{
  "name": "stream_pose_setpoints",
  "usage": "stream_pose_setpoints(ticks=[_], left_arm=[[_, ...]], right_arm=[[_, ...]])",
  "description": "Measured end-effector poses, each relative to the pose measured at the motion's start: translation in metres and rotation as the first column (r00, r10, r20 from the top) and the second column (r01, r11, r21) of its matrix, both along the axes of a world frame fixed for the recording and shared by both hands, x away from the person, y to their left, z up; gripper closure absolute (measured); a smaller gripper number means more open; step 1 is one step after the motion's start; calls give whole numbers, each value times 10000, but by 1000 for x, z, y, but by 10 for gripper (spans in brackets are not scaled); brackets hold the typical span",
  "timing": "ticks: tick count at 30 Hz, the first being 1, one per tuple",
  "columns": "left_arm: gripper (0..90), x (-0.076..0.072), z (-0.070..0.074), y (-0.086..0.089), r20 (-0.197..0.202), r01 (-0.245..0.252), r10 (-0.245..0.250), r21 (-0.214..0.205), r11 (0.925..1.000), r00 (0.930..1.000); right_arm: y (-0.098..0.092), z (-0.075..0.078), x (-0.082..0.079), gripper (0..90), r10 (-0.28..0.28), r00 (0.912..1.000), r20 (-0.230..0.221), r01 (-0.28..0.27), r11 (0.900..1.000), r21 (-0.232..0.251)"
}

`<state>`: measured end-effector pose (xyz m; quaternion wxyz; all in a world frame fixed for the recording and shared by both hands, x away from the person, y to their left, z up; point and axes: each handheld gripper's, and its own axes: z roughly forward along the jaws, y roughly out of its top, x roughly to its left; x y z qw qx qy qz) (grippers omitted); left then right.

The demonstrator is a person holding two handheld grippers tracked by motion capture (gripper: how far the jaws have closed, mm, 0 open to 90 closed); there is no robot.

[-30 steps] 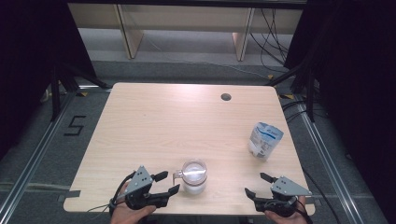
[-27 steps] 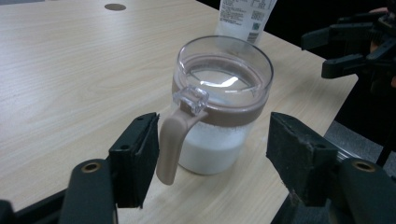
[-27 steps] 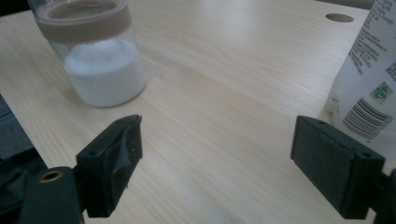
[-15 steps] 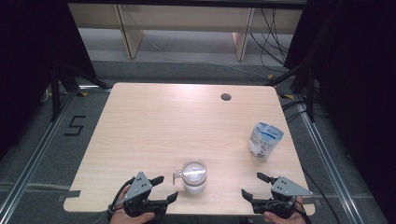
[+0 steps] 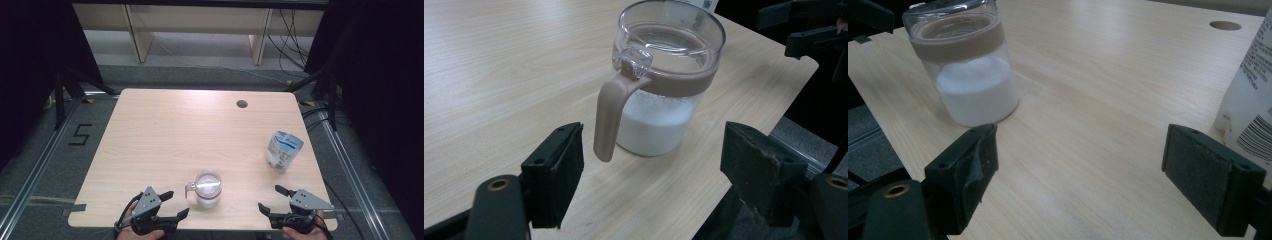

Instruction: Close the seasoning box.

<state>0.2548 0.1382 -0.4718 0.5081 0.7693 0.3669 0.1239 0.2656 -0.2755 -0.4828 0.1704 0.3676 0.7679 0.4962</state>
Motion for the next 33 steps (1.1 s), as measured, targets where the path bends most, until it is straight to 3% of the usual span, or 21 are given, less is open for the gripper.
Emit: stream_pose_setpoints(ticks=[1,2,4,6,7,8,10,11,12,13,14,18,20,21,26,27,29,33], left_arm=[[249,0,0,0,4,-1,1,19,10000,10000],[249,-1,-1,0,11,-41,41,16,10000,10000],[248,-1,-2,0,5,-14,14,47,10000,10000],[246,-2,-3,0,-9,26,-26,36,10000,10000],[245,-3,-3,1,37,47,-48,212,9998,10000],[244,-3,-4,1,29,114,-114,218,9997,9999],[240,-4,-6,0,9,69,-69,259,9996,10000],[239,-4,-8,-1,-43,8,-8,138,9999,10000],[238,-4,-7,1,34,165,-167,399,9991,9999],[236,-5,-9,0,-46,75,-74,327,9994,10000],[233,-6,-9,0,-8,125,-125,455,9989,9999],[223,-8,-12,-1,45,250,-253,523,9983,9997],[221,-9,-14,-1,17,234,-236,543,9983,9997],[220,-10,-14,-1,-25,157,-156,565,9983,9999],[212,-11,-18,1,-109,156,-152,438,9989,9998],[208,-12,-18,2,-137,179,-172,525,9985,9998],[199,-12,-19,3,-133,292,-285,620,9976,9995],[168,-14,-22,1,-381,368,-350,483,9982,9987]], right_arm=[[1,0,0,156,-80,10000,22,80,10000,21],[0,-1,2,155,77,9994,342,-73,9999,-103],[0,-1,1,156,-29,10000,53,29,10000,-25],[-1,-2,2,155,15,9999,153,-13,9999,-132],[0,-1,0,156,-154,9998,-131,153,9999,-65],[-1,-2,2,156,5,10000,84,-3,9998,-205],[-2,-3,1,156,-15,10000,-35,15,9998,-199],[-1,-2,-2,156,-124,9992,-369,118,9998,-171],[-1,-3,-2,156,-85,9996,-267,80,9998,-196],[-4,-3,0,156,22,9998,180,-12,9987,-515],[-3,-4,0,156,75,9999,-95,-78,9993,-365],[-4,-4,-3,156,29,9999,-145,-38,9981,-619],[-3,-4,-7,156,-175,9986,-498,152,9989,-451],[-4,-5,-5,156,12,9998,-194,-25,9979,-644],[-4,-6,-9,156,70,9992,-397,-103,9966,-816],[-5,-7,-9,156,66,9997,-218,-87,9954,-959],[-4,-7,-12,156,-84,9984,-554,27,9948,-1022],[-3,-8,-15,156,-78,9981,-608,-3,9911,-1328]])
